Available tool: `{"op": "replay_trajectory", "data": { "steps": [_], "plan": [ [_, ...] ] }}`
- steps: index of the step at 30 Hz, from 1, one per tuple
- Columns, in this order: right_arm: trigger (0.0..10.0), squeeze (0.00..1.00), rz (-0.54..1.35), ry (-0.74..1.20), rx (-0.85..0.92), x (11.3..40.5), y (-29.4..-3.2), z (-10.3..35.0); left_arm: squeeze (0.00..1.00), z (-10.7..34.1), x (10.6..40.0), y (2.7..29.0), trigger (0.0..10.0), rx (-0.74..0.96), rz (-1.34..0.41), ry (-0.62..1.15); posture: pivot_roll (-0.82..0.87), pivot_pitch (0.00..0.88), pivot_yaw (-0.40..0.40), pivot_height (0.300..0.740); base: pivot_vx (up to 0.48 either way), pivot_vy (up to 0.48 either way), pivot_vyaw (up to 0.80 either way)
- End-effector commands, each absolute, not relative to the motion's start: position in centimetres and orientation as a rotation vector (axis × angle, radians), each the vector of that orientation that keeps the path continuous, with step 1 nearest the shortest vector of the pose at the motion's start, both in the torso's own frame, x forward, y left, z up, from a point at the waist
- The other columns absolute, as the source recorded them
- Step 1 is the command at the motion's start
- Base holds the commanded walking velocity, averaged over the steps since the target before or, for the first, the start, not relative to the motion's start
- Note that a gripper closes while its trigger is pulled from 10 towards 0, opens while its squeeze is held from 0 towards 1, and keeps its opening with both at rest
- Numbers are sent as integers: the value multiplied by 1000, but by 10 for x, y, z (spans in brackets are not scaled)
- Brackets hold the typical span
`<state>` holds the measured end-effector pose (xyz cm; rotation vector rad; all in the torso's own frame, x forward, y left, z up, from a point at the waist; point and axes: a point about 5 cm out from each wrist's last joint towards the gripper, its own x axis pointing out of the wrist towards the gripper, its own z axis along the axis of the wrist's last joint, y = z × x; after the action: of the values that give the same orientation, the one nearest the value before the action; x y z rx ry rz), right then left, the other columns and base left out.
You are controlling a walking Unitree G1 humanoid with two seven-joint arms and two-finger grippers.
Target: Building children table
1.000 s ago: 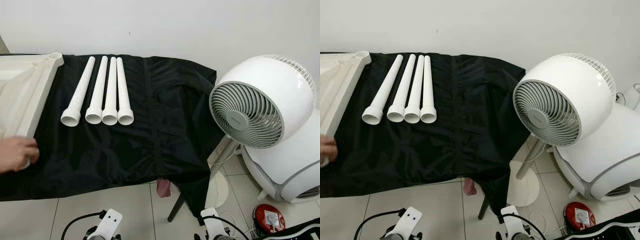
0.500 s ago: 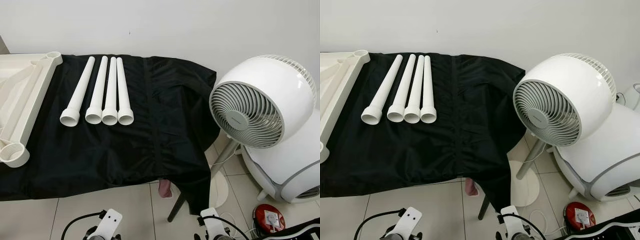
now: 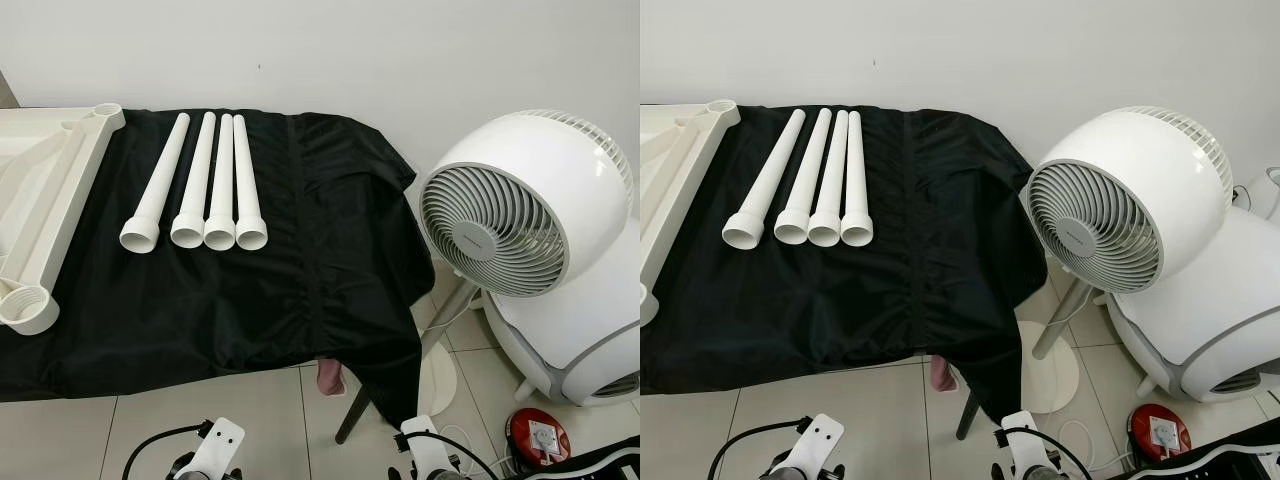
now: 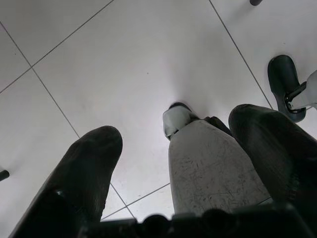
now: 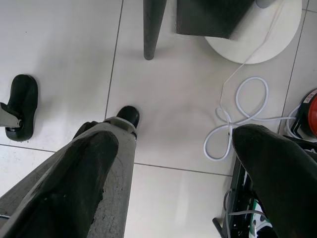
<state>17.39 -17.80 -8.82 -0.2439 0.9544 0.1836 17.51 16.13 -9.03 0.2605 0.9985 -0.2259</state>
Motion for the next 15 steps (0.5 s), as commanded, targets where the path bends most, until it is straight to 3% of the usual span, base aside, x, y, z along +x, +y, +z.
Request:
{"op": "replay_trajectory", "data": {
  "steps": [1, 15],
  "plan": [
    [10000, 0, 161, 996, -240, 152, -193, -95, 0, -91, 168, 166, 10000, 110, -151, 931, 13, 0, -45, 740, 0, 0, 0],
    [10000, 0, 166, 993, -241, 155, -188, -94, 0, -91, 168, 165, 10000, 103, -150, 934, 13, 0, -46, 740, 0, 0, 0]
  ]
}}
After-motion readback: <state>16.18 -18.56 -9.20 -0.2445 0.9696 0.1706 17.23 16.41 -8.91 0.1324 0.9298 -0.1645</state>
